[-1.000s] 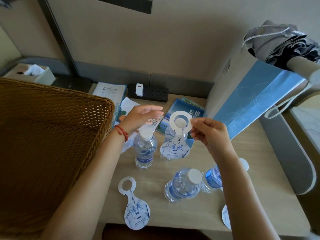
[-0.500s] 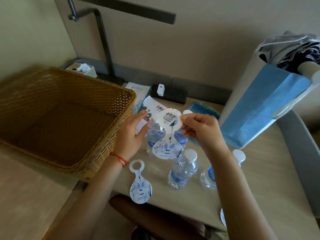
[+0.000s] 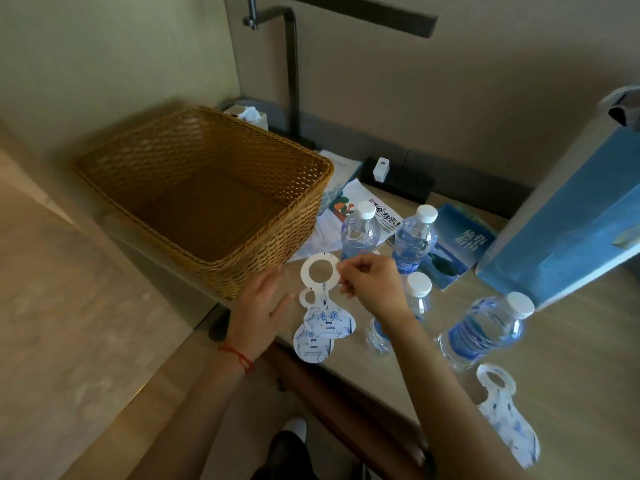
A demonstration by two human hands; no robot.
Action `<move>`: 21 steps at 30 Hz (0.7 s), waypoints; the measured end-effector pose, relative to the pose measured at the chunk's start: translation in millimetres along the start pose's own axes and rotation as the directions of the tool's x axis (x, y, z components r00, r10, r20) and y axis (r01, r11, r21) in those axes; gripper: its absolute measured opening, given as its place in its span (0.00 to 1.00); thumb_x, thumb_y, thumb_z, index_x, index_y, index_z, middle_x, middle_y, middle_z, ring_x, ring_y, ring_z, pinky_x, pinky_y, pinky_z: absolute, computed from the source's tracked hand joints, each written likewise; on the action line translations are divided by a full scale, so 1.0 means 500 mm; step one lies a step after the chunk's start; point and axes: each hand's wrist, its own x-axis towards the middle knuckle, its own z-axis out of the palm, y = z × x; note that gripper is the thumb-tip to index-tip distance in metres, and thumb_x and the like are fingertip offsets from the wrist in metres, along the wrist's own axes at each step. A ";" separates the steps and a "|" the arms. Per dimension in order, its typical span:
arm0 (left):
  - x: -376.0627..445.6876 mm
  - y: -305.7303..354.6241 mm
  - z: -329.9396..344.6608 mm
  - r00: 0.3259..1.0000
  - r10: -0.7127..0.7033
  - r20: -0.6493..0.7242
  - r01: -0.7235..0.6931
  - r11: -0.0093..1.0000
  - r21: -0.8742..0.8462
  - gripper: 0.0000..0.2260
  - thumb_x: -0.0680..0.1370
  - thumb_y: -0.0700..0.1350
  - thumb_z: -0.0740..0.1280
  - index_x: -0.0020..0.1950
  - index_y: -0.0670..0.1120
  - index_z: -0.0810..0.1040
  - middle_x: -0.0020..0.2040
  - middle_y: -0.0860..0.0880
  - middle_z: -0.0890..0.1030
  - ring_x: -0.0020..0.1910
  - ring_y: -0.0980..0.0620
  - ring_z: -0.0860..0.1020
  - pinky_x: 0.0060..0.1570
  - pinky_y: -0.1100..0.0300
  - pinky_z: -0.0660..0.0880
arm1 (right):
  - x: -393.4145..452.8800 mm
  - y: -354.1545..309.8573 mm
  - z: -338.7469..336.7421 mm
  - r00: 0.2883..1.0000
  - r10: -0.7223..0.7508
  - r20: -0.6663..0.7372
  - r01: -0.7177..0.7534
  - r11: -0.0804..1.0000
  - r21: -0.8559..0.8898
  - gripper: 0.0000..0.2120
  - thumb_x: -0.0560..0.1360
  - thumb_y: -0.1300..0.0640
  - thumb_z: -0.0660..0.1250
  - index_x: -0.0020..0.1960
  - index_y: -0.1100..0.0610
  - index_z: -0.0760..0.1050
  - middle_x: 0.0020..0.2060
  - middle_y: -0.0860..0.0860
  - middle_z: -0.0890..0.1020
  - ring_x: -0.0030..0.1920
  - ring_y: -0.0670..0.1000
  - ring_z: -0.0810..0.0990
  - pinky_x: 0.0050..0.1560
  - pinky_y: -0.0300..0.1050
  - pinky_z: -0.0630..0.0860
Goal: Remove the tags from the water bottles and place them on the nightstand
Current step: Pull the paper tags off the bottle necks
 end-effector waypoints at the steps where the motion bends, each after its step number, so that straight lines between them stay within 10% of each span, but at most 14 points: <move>1: -0.009 -0.009 0.000 1.000 -0.024 0.005 0.024 1.000 0.008 0.18 0.74 0.46 0.63 0.61 0.38 0.74 0.60 0.39 0.76 0.59 0.43 0.74 0.61 0.52 0.69 | 0.003 0.016 0.014 1.000 0.014 -0.001 -0.014 0.999 -0.030 0.11 0.74 0.63 0.66 0.33 0.57 0.76 0.25 0.50 0.78 0.22 0.40 0.75 0.31 0.38 0.75; 11: -0.036 -0.058 0.016 0.992 -0.114 0.056 0.108 0.989 0.101 0.18 0.73 0.48 0.64 0.59 0.39 0.76 0.58 0.39 0.78 0.57 0.41 0.76 0.58 0.53 0.70 | 0.086 0.163 0.114 0.920 0.390 0.027 -0.387 0.919 -0.075 0.07 0.75 0.66 0.62 0.43 0.61 0.78 0.30 0.52 0.77 0.27 0.47 0.76 0.31 0.38 0.75; 21: -0.018 -0.076 0.032 0.989 -0.103 0.105 0.088 0.987 0.138 0.17 0.73 0.47 0.64 0.58 0.39 0.77 0.58 0.38 0.79 0.57 0.40 0.77 0.56 0.52 0.68 | 0.128 0.213 0.129 0.917 0.392 -0.068 -0.398 0.910 -0.118 0.08 0.75 0.63 0.63 0.50 0.65 0.79 0.30 0.54 0.78 0.30 0.51 0.77 0.49 0.53 0.78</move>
